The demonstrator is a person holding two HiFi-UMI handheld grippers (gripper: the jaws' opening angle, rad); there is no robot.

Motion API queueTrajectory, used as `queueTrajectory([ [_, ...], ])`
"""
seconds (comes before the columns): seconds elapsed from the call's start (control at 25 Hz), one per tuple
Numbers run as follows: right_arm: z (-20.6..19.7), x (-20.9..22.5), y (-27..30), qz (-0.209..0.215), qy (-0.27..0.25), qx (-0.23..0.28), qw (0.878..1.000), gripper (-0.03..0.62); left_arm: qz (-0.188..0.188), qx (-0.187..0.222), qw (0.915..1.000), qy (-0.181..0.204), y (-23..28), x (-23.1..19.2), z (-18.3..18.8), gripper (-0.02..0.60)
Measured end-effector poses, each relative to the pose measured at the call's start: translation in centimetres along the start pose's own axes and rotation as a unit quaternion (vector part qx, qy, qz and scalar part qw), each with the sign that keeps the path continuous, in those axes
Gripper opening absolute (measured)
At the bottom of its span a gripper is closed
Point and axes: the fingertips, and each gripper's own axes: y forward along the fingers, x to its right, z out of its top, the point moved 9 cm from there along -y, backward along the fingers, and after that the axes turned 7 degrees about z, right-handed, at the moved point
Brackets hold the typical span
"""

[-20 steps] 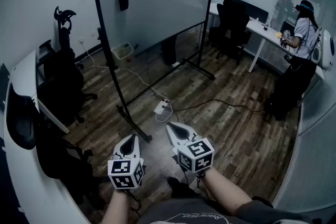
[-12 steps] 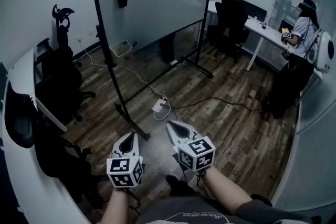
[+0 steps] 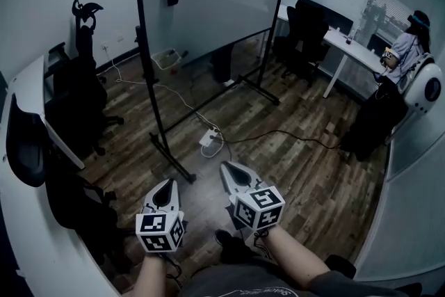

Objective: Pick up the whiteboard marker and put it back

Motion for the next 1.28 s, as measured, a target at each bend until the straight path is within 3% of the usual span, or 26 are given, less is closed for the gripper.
queueTrajectory([
  [0.28, -1.6, -0.8, 0.7, -0.003, 0.012, -0.015, 1.0, 0.023, -0.005, 0.001, 1.0, 0.001, -0.6, -1.3, -0.7, 0.014],
  [0.48, -0.8, 0.7, 3.8, 0.007, 0.008, -0.007, 1.0, 0.023, 0.005, 0.005, 1.0, -0.003, 1.8, -2.2, 0.2, 0.014],
  [1.28, 6.4, 18.2, 19.3, 0.068, 0.0, -0.015, 0.998, 0.025, 0.066, -0.007, 0.9978, -0.004, 22.6, -1.9, 7.8, 0.014],
])
